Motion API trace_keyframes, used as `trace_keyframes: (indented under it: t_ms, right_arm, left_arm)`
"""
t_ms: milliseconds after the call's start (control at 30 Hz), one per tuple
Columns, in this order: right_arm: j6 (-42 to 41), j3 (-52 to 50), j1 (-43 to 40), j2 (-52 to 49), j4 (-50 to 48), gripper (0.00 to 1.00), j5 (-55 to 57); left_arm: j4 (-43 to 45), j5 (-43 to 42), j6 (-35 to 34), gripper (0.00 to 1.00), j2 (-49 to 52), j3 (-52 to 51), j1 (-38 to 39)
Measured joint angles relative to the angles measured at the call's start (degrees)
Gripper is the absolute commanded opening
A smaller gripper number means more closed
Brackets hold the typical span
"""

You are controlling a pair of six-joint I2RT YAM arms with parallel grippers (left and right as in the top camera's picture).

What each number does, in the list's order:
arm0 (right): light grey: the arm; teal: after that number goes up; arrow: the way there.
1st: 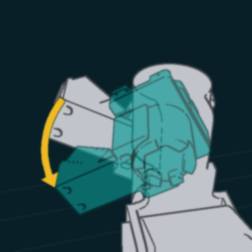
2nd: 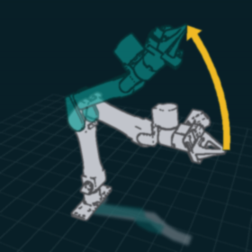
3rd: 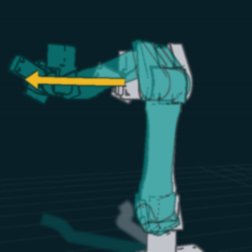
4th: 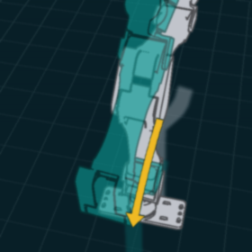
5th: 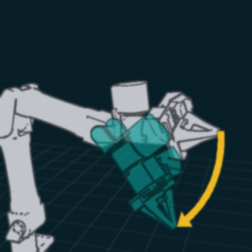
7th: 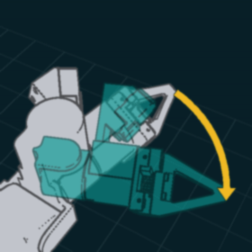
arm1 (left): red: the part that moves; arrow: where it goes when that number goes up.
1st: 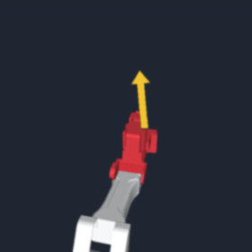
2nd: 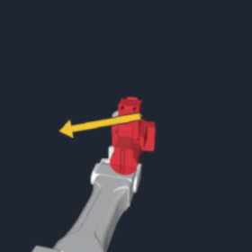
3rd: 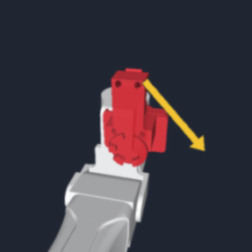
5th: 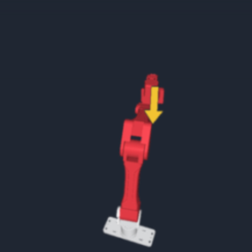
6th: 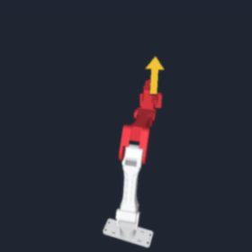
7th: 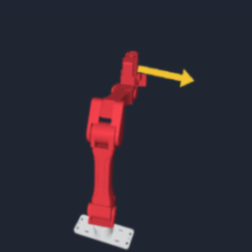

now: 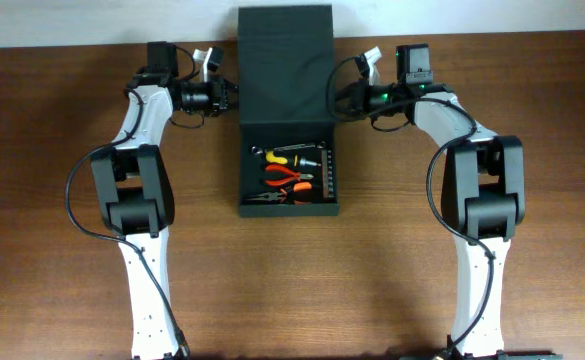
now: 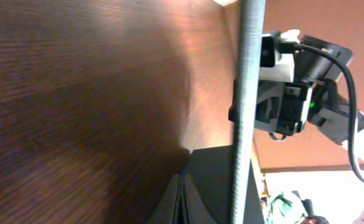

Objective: Pack container
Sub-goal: 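Grip the raised lid edges with both grippers, then swing the lid forward and down over the box with both grippers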

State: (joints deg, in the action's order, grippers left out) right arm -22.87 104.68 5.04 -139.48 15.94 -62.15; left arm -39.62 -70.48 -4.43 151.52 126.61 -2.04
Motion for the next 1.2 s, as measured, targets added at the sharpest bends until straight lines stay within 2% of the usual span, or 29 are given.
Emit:
trace_keyframes:
  t_ms: [333,567,733,900,1067,1200]
  right_arm:
    - [-3.19,2.97,0.0,0.15,0.2,0.04,-0.76]
    - [-4.5,3.28,0.09,4.11,3.98,0.04,0.15]
    - [-3.45,3.76,1.18,8.87,8.79,0.04,1.51]
    - [0.7,4.17,2.71,13.6,20.13,0.04,4.79]
    - [10.03,4.26,4.63,20.35,37.2,0.04,14.84]
    - [15.85,4.26,6.86,28.17,39.56,0.04,27.67]
  left_arm:
    - [-2.49,1.7,-2.08,0.02,-0.31,3.87,-0.11]
    - [-6.4,4.98,-2.32,0.02,-6.19,4.76,0.0]
    - [-13.31,6.54,-1.7,0.01,-11.82,5.35,0.07]
    - [-25.59,8.76,1.14,0.02,-16.94,5.68,0.15]
    - [-41.9,12.87,8.02,0.02,-21.46,5.75,0.42]
    - [-45.46,19.5,11.87,0.02,-26.58,5.75,1.9]
